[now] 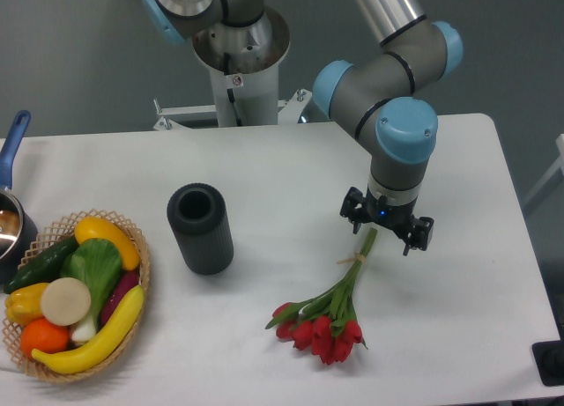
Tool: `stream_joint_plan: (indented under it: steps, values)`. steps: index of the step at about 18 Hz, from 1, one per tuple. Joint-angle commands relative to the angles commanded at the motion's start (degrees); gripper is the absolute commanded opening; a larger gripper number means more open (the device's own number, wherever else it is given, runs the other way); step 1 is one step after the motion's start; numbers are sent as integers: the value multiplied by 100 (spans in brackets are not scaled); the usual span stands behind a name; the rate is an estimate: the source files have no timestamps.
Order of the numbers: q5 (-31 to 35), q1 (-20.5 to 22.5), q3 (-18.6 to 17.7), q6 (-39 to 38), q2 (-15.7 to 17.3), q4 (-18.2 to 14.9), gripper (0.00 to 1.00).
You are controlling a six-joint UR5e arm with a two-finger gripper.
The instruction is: Pick up the flowers from the table
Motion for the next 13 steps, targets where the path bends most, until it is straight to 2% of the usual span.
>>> stream_joint_plan:
  steps: [5, 8, 10, 13]
  values:
    - [-9, 9, 0, -9, 0, 44, 100]
    - [-26, 9, -96, -35, 0, 237, 100]
    - [-44, 0, -245, -53, -17, 491, 100]
    - [-88, 0, -562, -62, -35, 1062, 100]
